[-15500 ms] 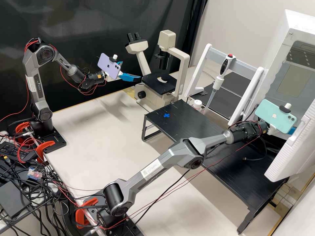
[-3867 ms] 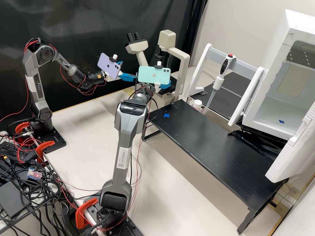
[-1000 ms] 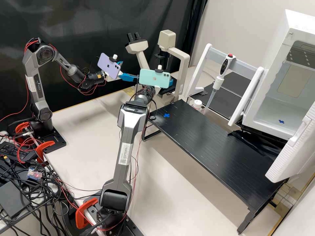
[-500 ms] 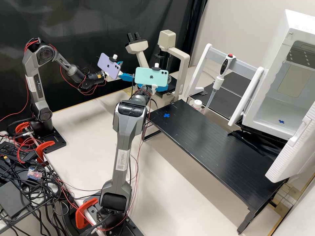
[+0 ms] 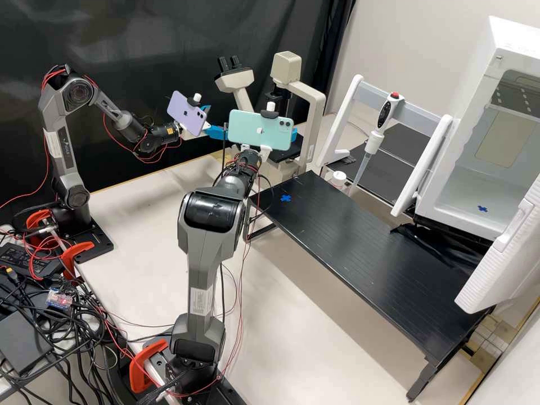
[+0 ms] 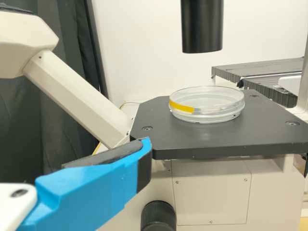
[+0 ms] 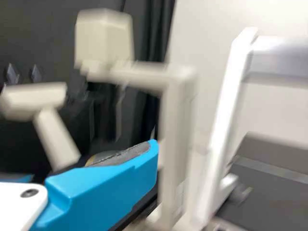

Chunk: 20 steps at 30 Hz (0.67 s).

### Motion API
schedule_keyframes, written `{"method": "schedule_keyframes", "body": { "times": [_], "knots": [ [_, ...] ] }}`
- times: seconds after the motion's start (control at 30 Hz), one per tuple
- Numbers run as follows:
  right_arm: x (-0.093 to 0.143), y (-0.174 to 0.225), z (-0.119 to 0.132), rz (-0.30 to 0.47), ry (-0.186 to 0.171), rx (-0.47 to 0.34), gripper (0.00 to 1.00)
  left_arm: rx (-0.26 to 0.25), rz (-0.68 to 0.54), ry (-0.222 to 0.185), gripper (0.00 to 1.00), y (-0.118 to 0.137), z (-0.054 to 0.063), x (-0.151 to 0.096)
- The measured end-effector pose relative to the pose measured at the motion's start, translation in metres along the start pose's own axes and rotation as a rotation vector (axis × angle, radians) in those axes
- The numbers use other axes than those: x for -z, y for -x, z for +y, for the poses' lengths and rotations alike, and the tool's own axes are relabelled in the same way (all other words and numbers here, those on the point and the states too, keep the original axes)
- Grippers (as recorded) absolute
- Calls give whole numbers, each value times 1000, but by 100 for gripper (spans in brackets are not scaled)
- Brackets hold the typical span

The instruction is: Move the petri dish to the microscope

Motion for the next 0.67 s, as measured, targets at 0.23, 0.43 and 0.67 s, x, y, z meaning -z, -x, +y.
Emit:
{"method": "schedule_keyframes", "body": {
  "times": [0.23,0.43,0.67],
  "knots": [
    [-7,40,39,-16,-18,-201,100,0,0,0,100,0,0,0],
    [-11,63,61,-89,-35,-407,100,0,0,0,100,0,0,0],
    [-13,83,73,-88,-83,-573,100,0,0,0,100,0,0,0]
  ]
}}
